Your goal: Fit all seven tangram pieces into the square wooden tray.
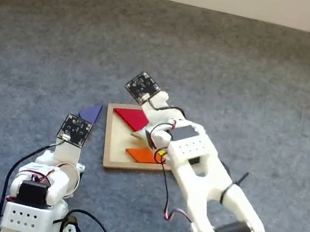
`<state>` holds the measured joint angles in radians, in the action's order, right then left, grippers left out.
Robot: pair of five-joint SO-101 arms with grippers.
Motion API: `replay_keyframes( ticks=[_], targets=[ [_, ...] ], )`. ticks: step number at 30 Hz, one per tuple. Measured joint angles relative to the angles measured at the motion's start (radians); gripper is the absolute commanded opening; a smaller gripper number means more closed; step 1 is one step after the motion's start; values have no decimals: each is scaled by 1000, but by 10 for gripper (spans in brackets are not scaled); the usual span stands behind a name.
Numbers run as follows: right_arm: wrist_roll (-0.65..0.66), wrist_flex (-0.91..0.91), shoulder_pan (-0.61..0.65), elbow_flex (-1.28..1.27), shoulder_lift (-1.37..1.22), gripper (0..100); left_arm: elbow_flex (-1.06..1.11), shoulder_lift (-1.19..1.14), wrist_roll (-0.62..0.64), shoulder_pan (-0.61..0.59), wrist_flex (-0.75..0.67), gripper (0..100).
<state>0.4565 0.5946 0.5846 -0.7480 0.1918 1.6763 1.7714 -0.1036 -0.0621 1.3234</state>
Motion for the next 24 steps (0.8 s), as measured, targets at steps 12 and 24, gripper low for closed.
replay_keyframes(
  ticks=[12,24],
  targets=[
    [-2,-18,0,0,-49,36,0,0,0,0,0,51],
    [-3,14,3,2,-49,36,0,0,0,0,0,51]
  ],
)
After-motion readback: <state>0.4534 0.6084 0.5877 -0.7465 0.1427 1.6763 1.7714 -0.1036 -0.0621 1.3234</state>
